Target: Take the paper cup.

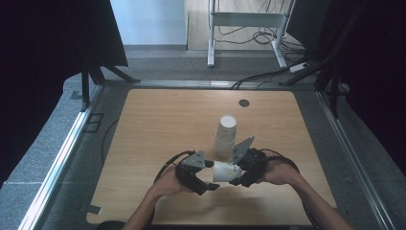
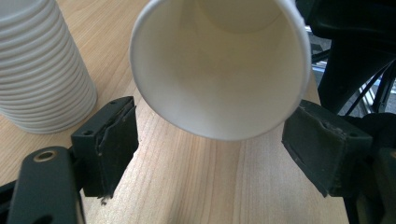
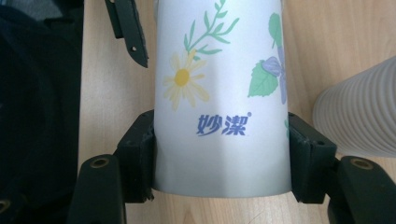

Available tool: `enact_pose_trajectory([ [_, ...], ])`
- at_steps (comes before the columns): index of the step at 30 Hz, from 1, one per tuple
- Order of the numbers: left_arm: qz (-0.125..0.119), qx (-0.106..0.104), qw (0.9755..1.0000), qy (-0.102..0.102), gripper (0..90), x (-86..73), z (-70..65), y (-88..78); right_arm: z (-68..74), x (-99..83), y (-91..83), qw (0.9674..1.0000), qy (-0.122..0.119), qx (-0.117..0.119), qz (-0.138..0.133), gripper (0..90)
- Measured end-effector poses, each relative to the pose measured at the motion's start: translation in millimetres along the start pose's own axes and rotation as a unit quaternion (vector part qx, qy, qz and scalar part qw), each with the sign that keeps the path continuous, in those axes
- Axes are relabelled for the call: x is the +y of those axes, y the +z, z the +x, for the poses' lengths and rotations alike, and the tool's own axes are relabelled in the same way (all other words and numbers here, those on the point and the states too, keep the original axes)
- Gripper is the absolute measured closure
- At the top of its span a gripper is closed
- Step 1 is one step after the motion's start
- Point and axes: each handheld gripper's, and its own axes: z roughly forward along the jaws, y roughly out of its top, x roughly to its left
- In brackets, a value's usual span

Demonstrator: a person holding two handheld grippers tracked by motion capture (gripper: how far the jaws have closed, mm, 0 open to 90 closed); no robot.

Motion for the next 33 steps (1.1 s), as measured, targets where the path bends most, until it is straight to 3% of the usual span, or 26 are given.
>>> enact_pose_trajectory([
  [7,-0.007,-0.002,1.0,0.0,18.5,0.9,-0.4,-2.4,2.9,-18.5,4.9,0.9985,0.014,-0.01,-0.052,36.9],
  [10,-0.009,-0.002,1.0,0.0,18.5,0.9,-0.3,-2.8,4.0,-27.7,7.5,0.9966,0.025,-0.016,-0.077,36.9],
  [17,-0.015,-0.006,0.9999,0.001,18.5,1.2,-0.1,-3.1,8.3,-43.2,15.9,0.9916,0.022,-0.022,-0.126,36.9],
  [33,-0.021,-0.023,0.9995,0.006,20.7,0.9,-1.9,0.0,16.8,-40.5,28.5,0.9865,-0.014,-0.017,-0.162,36.9],
])
